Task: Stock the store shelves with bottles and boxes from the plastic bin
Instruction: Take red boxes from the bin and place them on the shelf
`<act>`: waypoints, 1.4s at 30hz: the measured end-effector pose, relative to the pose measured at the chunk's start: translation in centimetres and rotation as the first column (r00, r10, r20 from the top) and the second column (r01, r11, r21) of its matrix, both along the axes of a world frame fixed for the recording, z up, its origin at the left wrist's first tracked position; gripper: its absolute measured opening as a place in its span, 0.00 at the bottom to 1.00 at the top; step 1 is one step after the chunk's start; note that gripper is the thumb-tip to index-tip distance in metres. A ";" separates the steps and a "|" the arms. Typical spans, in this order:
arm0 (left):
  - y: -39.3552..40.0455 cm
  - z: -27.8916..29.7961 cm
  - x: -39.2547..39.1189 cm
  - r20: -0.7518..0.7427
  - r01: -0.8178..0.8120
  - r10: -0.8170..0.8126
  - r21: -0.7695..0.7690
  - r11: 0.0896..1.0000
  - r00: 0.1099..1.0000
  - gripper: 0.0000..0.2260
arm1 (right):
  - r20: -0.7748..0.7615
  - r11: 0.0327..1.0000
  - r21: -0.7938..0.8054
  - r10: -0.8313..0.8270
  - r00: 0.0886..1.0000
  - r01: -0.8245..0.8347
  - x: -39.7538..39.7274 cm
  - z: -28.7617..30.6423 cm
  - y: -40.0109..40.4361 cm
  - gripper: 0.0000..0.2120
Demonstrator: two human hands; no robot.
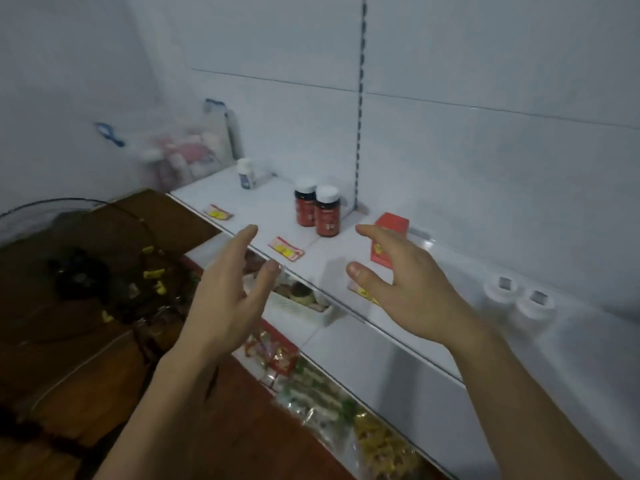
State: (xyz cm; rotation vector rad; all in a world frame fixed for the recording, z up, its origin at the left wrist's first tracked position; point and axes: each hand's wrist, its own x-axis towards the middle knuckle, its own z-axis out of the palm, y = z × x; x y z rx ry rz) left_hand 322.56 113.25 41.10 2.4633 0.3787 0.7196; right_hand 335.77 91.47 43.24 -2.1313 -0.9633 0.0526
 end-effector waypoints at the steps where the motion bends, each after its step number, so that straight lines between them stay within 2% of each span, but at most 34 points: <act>1: 2.7 0.3 -0.6 0.008 -0.024 0.024 0.001 1.000 1.000 0.28 | 0.025 0.999 -0.017 0.033 0.999 -0.032 0.4 0.4 3.0 0.27; 4: 10.2 1.3 -2.0 0.017 -0.128 0.128 -0.011 0.992 0.992 0.26 | 0.058 0.993 -0.031 0.112 0.992 -0.111 1.3 1.5 11.8 0.27; 8: 18.8 1.7 -2.7 -0.002 -0.263 0.263 -0.036 0.964 0.965 0.30 | 0.084 0.966 -0.102 0.246 0.966 -0.238 2.7 2.7 21.7 0.27; 12: 25.5 1.7 -1.1 -0.003 -0.336 0.337 -0.054 0.940 0.942 0.32 | 0.093 0.928 -0.172 0.350 0.932 -0.331 5.4 3.5 30.8 0.28; 15: 29.9 1.6 1.6 -0.020 -0.390 0.389 -0.078 0.918 0.921 0.34 | 0.072 0.912 -0.159 0.392 0.917 -0.378 7.6 3.8 37.4 0.28; 21: 38.7 2.5 7.2 -0.028 -0.428 0.427 -0.091 0.899 0.904 0.33 | 0.060 0.908 -0.056 0.418 0.907 -0.415 12.0 4.3 49.0 0.24; 24: 43.2 3.8 9.6 0.010 -0.425 0.427 -0.070 0.902 0.904 0.29 | 0.053 0.909 -0.003 0.417 0.907 -0.418 14.6 5.6 54.1 0.22; 27: 47.2 4.9 11.6 0.054 -0.415 0.418 -0.058 0.908 0.907 0.27 | 0.079 0.923 0.006 0.383 0.920 -0.385 17.4 6.9 58.9 0.20; 30: 51.1 5.2 13.8 0.036 -0.380 0.383 -0.069 0.922 0.923 0.28 | 0.099 0.935 0.002 0.353 0.930 -0.355 20.2 7.2 62.8 0.19; 37: 61.7 4.4 19.8 -0.058 -0.260 0.260 0.003 0.966 0.964 0.31 | 0.157 0.908 -0.310 0.342 0.927 -0.282 26.8 6.0 73.0 0.23; 40: 65.7 5.2 21.6 -0.119 -0.215 0.215 0.017 0.977 0.969 0.29 | 0.148 0.835 -0.472 0.391 0.908 -0.283 29.1 6.0 78.1 0.27; 42: 67.7 5.8 22.7 -0.174 -0.175 0.179 0.037 0.984 0.968 0.26 | 0.150 0.745 -0.605 0.453 0.879 -0.281 30.2 5.6 81.4 0.29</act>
